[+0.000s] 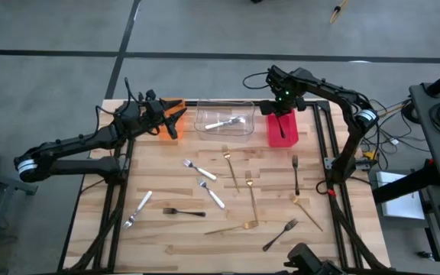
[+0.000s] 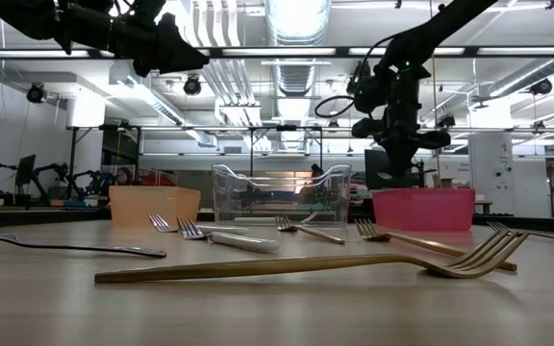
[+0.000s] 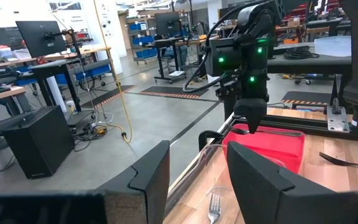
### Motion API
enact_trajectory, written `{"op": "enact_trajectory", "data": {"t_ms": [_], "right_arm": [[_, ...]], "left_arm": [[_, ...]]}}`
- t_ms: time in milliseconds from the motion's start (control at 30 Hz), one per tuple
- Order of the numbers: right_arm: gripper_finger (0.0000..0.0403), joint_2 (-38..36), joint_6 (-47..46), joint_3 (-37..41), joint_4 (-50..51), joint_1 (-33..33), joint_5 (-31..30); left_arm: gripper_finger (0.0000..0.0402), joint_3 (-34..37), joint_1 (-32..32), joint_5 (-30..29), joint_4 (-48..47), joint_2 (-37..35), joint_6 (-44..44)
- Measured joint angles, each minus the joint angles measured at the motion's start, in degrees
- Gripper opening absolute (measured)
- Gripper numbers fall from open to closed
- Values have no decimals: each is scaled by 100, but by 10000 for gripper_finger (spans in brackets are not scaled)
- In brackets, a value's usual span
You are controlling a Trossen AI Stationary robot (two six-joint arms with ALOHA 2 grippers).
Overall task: Sort silverware by color (type)
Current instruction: Put the black fork into the red bin
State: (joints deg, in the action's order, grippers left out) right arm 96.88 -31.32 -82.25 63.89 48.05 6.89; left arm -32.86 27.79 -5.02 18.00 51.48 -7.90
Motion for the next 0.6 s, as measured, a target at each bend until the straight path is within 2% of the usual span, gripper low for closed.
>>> {"op": "enact_trajectory", "data": {"t_ms": [600], "right_arm": [[9,0,47,474,-278,0,-107]], "left_arm": [[142,0,0,0,0,0,-13]]}}
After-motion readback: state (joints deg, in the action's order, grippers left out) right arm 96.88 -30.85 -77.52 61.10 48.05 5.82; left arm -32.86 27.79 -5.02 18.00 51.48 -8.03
